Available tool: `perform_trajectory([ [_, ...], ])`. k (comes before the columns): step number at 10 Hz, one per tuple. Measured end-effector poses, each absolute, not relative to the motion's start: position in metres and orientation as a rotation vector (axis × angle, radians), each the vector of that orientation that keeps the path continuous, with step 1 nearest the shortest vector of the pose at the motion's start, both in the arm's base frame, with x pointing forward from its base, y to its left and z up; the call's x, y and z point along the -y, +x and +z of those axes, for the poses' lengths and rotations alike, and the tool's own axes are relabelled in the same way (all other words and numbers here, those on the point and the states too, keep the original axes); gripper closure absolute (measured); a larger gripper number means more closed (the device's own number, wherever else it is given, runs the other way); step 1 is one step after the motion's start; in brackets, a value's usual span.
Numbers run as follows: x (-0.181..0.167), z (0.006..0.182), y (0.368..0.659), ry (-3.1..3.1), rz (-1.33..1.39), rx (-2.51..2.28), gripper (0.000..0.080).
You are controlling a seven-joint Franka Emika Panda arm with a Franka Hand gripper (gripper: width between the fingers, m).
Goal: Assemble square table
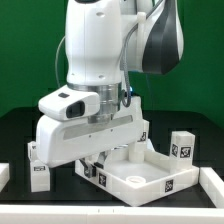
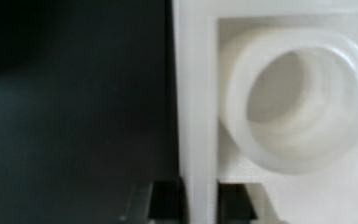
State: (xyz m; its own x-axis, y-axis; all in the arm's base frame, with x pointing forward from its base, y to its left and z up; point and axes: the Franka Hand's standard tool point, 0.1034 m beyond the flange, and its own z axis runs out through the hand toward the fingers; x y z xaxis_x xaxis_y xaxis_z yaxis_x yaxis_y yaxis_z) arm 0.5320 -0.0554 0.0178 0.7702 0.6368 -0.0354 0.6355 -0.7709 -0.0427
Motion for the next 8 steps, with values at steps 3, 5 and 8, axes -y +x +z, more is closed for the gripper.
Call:
perform_trajectory([
  [3,0.037,0.022,0.546,-2.812,0.071,1.425,0.0736],
  [5,0.029,0.019,0.578,-2.570,0.047,1.777,0.0736],
  [8,0.045,0.016,0.582,-2.431,0.078,1.929,0.0737],
])
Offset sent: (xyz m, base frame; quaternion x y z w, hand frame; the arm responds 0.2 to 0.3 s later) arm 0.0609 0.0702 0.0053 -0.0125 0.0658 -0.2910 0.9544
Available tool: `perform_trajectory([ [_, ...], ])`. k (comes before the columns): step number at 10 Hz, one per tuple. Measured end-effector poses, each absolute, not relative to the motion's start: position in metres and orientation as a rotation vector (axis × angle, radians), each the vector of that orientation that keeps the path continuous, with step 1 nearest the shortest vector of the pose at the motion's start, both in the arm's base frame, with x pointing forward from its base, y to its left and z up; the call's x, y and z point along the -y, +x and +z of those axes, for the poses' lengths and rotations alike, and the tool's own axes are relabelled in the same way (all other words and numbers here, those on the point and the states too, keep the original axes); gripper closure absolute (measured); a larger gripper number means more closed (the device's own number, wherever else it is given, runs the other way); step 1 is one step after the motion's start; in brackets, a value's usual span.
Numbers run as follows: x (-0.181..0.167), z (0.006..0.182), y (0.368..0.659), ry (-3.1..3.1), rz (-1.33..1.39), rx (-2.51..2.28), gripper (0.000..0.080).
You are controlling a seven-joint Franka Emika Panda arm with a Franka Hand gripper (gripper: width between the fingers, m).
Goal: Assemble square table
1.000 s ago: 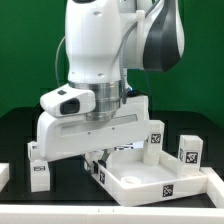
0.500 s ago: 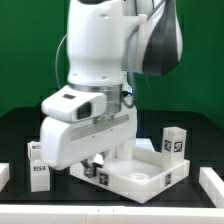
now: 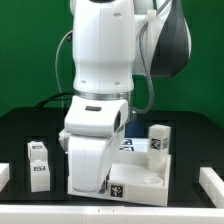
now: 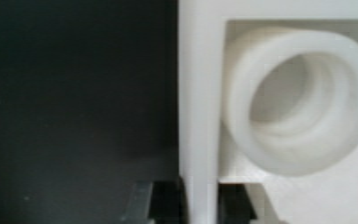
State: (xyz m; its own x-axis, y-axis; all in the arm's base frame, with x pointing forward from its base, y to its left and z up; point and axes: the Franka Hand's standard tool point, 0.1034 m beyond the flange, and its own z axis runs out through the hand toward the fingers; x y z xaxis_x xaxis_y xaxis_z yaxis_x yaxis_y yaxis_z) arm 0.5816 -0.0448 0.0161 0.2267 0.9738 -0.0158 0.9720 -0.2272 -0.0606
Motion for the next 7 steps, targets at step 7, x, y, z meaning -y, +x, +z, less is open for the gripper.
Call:
perform_trajectory([
  [7,-0.003,0.037,0.643,-2.387,-0.070,2.004,0.0736],
])
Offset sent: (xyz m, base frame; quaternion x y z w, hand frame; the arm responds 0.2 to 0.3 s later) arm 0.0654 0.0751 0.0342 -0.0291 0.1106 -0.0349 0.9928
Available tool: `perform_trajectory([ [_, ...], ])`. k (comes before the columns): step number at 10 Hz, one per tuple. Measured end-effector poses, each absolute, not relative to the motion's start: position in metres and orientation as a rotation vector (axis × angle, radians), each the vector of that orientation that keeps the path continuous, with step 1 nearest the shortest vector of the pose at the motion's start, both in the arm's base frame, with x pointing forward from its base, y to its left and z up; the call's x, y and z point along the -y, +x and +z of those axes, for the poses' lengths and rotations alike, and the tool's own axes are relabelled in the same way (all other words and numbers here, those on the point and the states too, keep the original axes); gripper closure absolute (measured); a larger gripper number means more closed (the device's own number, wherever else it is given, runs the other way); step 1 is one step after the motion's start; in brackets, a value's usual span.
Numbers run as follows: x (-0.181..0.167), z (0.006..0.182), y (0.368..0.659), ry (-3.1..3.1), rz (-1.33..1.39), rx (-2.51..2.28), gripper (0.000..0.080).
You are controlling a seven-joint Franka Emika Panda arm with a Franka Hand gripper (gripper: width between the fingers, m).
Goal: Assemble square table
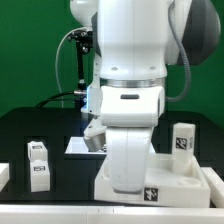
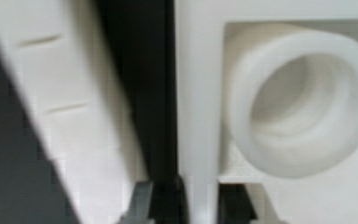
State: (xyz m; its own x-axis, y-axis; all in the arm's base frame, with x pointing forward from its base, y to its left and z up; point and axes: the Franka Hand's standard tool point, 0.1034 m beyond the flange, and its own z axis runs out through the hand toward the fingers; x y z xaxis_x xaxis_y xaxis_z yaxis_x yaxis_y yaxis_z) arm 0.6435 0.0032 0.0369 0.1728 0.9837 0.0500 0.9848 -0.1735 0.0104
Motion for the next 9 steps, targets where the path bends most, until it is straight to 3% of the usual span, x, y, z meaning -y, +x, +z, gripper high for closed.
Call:
perform_trajectory([
  [5,0.014,0.034,0.644,-2.319,-0.128,2.138,0.0737],
  [7,-0.008,0.039,0.649,-2.318,-0.158,2.137,0.0739],
  [9,-0.023,0.033,0.655,-2.337,-0.163,2.093,0.0739],
])
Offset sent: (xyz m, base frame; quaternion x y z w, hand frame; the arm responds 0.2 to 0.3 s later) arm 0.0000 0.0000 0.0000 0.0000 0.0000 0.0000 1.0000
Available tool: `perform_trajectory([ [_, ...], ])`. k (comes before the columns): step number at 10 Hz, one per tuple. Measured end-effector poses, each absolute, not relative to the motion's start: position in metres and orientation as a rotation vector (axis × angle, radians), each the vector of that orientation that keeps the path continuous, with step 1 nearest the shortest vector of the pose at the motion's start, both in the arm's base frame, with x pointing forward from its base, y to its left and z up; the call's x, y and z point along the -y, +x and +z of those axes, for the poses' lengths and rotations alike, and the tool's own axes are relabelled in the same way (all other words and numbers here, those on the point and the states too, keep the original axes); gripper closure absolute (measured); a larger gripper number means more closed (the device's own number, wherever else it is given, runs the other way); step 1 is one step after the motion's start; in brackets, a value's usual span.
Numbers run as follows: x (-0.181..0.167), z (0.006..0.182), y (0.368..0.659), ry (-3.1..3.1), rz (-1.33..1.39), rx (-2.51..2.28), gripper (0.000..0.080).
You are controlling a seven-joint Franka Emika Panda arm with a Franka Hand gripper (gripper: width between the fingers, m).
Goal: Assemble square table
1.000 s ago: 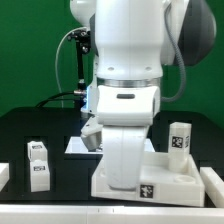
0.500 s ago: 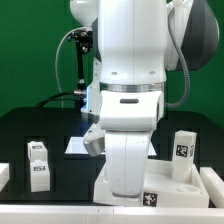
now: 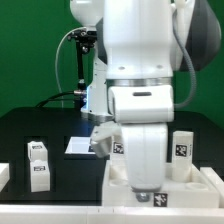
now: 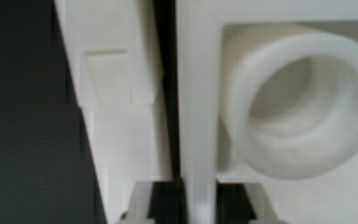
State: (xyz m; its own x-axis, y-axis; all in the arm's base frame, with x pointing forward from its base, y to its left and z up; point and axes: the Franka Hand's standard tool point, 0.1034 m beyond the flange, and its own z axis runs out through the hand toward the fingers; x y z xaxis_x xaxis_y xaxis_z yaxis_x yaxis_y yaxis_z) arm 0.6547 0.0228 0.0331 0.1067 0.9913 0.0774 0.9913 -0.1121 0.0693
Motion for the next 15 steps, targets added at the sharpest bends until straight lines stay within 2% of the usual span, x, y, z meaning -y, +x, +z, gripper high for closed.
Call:
perform_trajectory([
  [6,-0.027,0.030,0.657,-2.361,-0.119,2.102,0.0735],
  [7,-0.027,0.030,0.657,-2.362,-0.118,2.101,0.0665],
  [8,-0.027,0.030,0.657,-2.362,-0.118,2.100,0.0481],
  [9,-0.026,0.032,0.658,-2.382,-0.121,2.080,0.0481],
  [10,-0.023,0.049,0.662,-2.455,-0.121,2.005,0.0282],
  [11,-0.020,0.068,0.664,-2.531,-0.131,1.928,0.0282],
  [12,-0.020,0.083,0.665,-2.660,-0.157,1.754,0.0192],
  [13,-0.025,0.089,0.662,-2.754,-0.169,1.600,0.0158],
  [15,-0.026,0.087,0.661,-2.832,-0.168,1.437,0.0152],
])
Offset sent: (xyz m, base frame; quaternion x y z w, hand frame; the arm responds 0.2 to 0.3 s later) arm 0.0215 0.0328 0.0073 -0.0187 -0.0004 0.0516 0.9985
